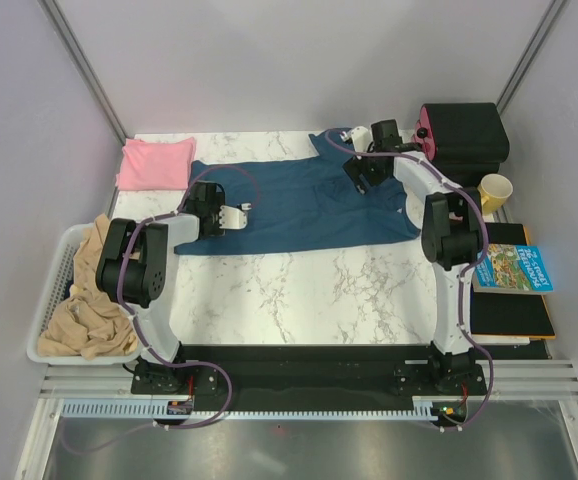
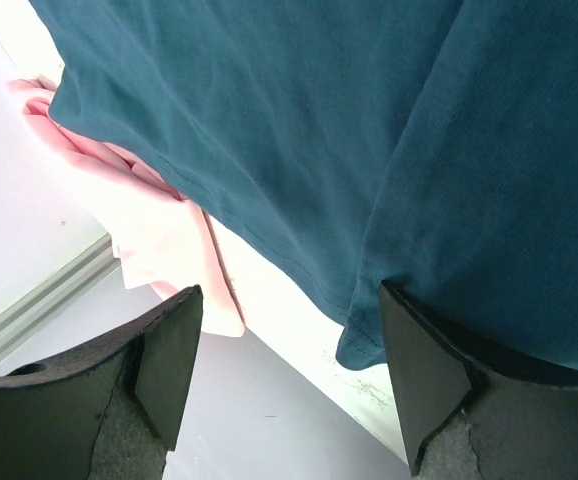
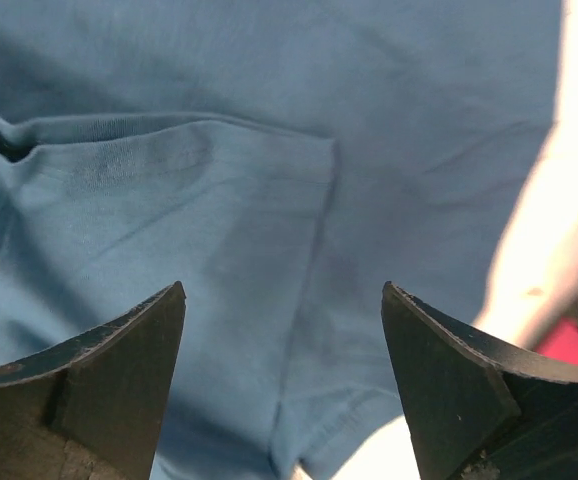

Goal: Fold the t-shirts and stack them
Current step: Fold the tshirt

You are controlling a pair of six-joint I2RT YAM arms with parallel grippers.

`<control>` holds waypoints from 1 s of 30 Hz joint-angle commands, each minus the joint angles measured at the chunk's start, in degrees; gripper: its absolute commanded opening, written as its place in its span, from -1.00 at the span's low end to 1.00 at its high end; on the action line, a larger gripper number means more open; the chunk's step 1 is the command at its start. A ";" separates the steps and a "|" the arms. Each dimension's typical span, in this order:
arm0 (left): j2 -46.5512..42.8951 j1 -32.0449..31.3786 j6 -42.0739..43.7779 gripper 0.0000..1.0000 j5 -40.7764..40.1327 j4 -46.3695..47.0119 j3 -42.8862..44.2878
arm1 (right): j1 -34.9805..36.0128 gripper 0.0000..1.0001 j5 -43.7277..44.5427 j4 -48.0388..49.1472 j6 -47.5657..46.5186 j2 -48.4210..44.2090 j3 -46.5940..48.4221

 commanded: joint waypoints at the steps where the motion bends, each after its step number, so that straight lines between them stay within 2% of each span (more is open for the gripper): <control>1: 2.90 0.62 -2.46 0.59 0.64 -5.69 -0.66 | 0.44 0.72 -3.90 0.84 2.70 1.94 3.96; 3: 2.38 0.53 -2.73 0.59 0.90 -5.69 -0.48 | 0.45 0.69 -4.52 0.92 3.32 3.35 5.54; 7: 1.41 0.27 -2.64 0.60 1.25 -5.87 -0.74 | 0.53 0.41 -5.05 1.27 5.51 5.55 8.36; 11: 0.36 0.00 -2.55 0.60 1.17 -6.13 -1.80 | 0.44 0.27 -6.89 2.15 7.97 6.69 9.50; 27: -4.39 -1.58 -1.76 0.60 0.02 -10.00 -2.85 | -3.51 0.22 -12.87 3.12 11.58 14.34 17.06; 30: -4.92 -2.19 -1.68 0.60 -0.24 -10.70 -2.59 | -3.69 0.08 -13.75 3.30 11.85 14.96 17.85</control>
